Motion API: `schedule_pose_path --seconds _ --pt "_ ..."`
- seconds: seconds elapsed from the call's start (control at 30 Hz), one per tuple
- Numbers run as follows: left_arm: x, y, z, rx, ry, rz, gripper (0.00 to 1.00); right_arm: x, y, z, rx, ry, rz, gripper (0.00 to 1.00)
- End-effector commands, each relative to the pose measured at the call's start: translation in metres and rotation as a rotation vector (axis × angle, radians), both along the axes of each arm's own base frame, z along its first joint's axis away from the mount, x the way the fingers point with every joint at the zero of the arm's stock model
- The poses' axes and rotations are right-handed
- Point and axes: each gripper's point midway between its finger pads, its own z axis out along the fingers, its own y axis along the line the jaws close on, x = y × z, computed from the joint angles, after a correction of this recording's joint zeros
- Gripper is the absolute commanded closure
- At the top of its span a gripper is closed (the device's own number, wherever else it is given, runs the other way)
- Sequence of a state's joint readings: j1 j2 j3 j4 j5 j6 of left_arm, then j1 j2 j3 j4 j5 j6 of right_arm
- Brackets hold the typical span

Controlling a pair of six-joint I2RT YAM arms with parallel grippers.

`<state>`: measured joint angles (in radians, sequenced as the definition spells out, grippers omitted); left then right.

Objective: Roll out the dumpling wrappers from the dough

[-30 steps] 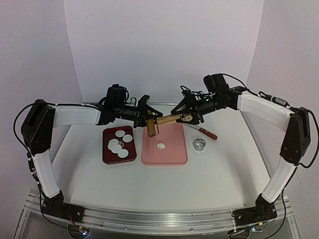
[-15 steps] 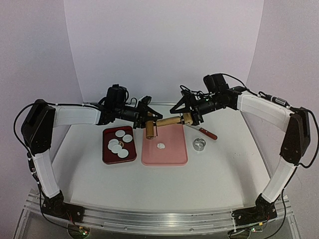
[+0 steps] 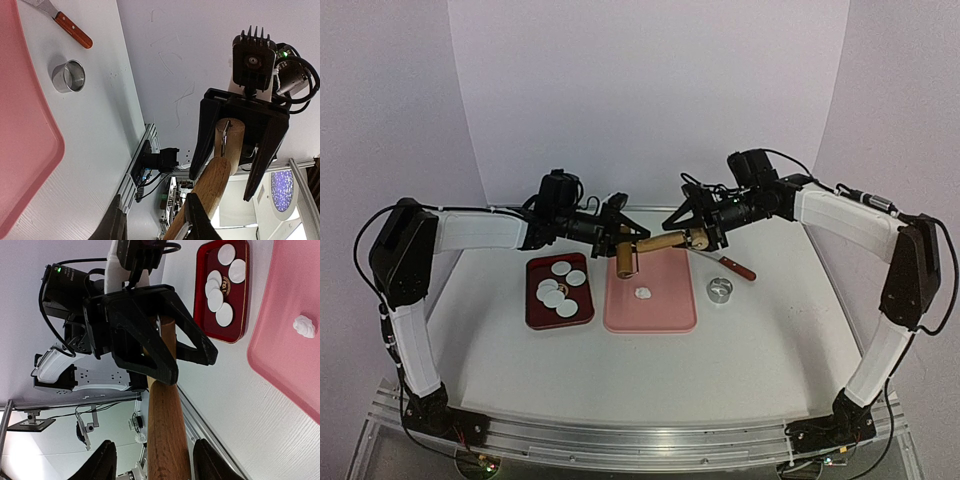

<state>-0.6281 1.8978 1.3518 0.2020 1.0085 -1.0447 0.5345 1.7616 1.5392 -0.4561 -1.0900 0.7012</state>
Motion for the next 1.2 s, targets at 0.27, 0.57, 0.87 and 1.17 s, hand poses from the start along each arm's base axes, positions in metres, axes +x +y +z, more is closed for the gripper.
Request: schedule_pose_path --seconds 0.27,0.57,0.87,1.17 --pt "0.014 -0.003 0.011 -0.020 -0.055 0.044 0.88 -0.001 0.004 -0.002 -0.001 0.004 -0.013 0.97" --pt "0.018 0.012 0.008 -0.006 -0.048 0.088 0.37 0.012 -0.008 -0.013 -0.096 -0.030 -0.139 1.00" --pt "0.031 0.035 0.001 0.085 -0.081 0.183 0.24 0.030 -0.022 -0.037 -0.227 -0.018 -0.256 1.00" --pt "0.077 0.079 -0.078 0.669 -0.116 0.363 0.29 0.051 -0.023 -0.064 -0.321 0.080 -0.350 1.00"
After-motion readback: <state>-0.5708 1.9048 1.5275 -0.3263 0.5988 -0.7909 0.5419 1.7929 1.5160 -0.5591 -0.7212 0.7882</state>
